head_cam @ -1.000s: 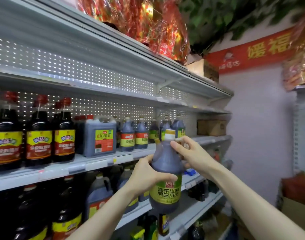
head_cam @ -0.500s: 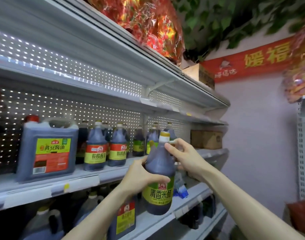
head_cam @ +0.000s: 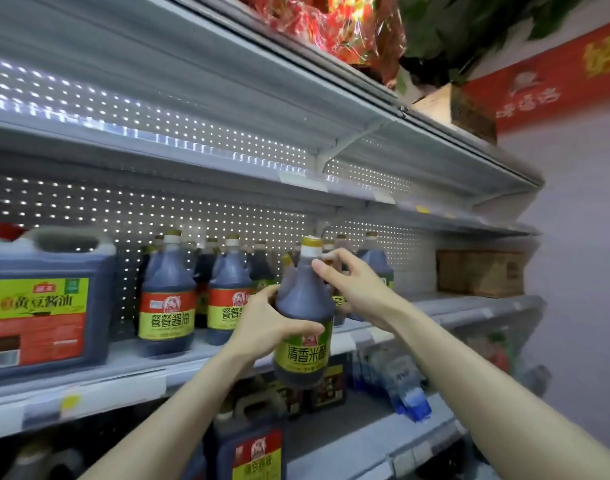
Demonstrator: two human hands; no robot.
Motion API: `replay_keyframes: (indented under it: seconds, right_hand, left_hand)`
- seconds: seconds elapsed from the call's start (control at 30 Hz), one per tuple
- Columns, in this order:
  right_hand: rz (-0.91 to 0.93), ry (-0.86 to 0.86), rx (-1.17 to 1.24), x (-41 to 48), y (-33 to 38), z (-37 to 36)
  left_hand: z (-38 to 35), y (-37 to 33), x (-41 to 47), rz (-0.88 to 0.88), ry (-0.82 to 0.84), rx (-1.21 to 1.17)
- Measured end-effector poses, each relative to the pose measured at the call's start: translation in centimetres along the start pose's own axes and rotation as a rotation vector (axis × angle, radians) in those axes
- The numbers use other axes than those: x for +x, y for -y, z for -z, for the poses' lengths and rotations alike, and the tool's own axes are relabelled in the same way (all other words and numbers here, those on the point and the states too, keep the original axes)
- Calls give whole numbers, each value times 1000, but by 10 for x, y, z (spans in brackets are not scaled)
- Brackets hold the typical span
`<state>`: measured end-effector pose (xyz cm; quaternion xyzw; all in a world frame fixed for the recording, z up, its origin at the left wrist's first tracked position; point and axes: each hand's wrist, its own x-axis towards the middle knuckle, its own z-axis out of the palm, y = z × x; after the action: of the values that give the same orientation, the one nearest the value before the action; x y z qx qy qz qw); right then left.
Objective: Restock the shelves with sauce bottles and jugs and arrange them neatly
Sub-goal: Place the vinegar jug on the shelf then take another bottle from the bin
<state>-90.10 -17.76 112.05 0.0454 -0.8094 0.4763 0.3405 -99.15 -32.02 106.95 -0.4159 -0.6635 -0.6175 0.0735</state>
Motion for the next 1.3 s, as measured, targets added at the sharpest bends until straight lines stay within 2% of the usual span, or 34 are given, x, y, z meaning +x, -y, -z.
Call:
replay_keyframes:
  seconds: [0.1, 0.27, 0.5, 0.67, 0.9, 1.3]
  right_hand:
    - [52, 7, 28, 21, -18, 3]
    - [145, 111, 127, 70, -55, 29]
    - [231, 212, 220, 133, -97, 55]
    - [222, 293, 265, 171, -119, 48]
    - [147, 375, 319, 209, -135, 27]
    - [36, 349, 205, 232, -155, 10]
  left_hand:
    - [-6, 9, 16, 23, -53, 39]
    - [-39, 21, 52, 39, -197, 67]
    - [-74, 35, 100, 56, -315, 139]
    - [-75, 50, 128, 97, -355, 228]
    - [-59, 68, 149, 171, -373, 230]
    - [-55, 87, 164, 280, -329, 155]
